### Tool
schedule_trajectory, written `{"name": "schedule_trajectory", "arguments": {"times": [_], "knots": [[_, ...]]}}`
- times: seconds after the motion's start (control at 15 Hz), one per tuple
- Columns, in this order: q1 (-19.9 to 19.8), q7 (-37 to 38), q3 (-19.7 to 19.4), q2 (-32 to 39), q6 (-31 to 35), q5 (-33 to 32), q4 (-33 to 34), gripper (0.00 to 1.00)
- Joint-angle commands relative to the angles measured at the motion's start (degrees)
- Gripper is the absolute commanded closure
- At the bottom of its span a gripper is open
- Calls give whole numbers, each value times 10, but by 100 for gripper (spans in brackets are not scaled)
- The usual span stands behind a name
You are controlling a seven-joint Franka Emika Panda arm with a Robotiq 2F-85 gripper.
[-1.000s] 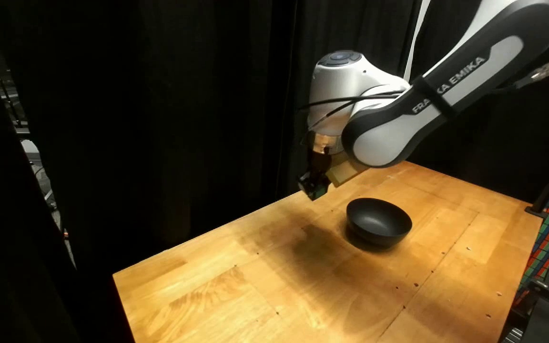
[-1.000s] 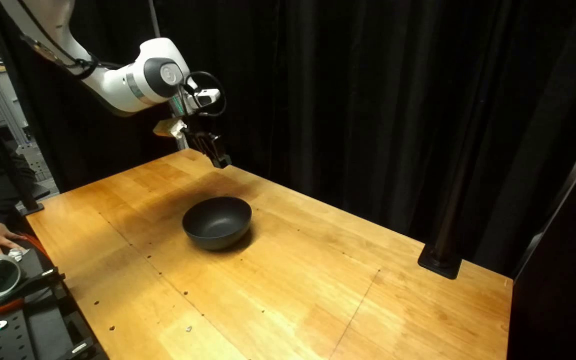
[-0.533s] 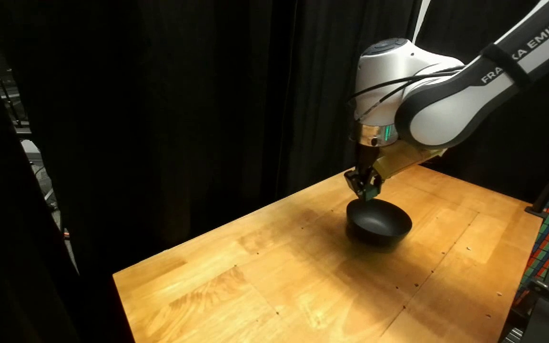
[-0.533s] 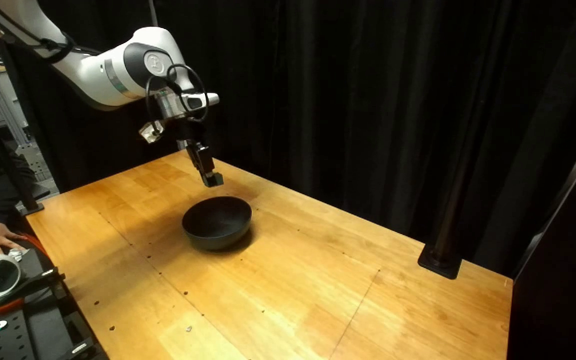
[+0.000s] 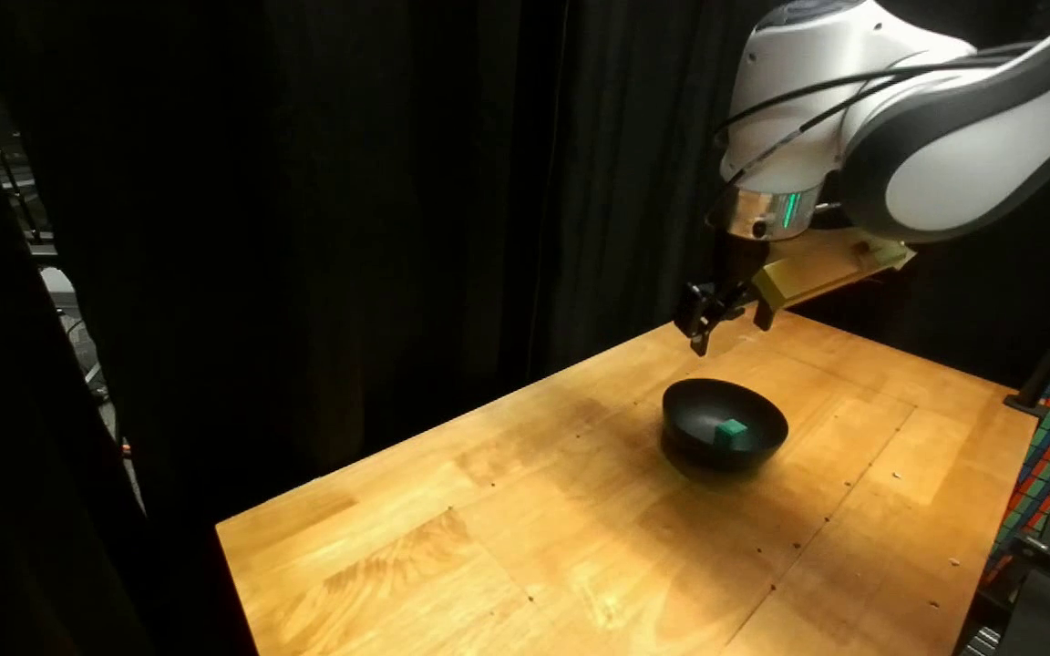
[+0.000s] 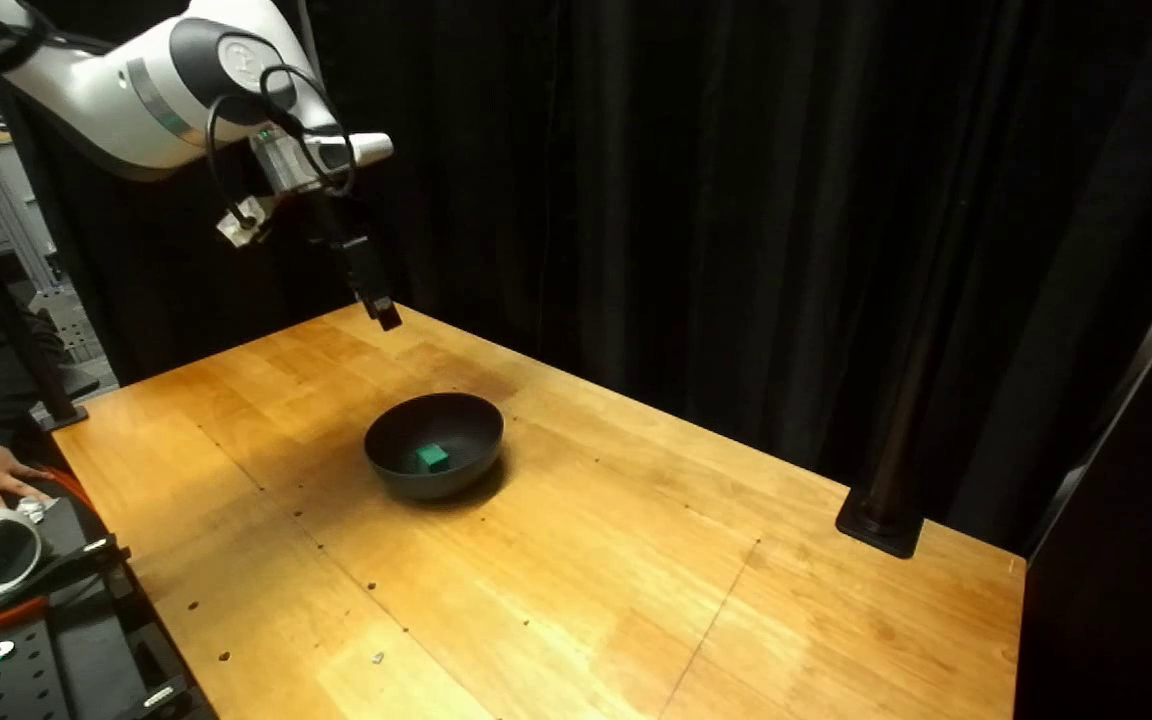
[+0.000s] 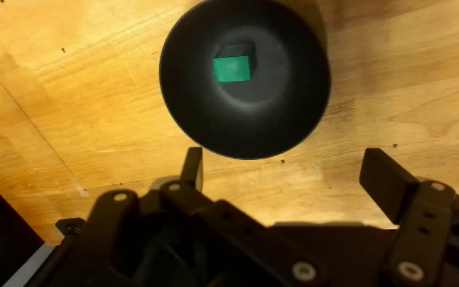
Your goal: Put the green block in the black bowl
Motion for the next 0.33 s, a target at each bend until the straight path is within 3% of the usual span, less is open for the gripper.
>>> {"name": "schedule_trajectory", "arguments": {"times": [0.0, 0.13, 0.2, 0.27], "knots": [[-29, -155, 67, -97, -84, 153, -11, 0], [-39, -203, 80, -127, -142, 210, 9, 0], [-49, -157, 90, -90, -103, 170, 6, 0], [-52, -174, 96, -107, -123, 190, 9, 0]]}}
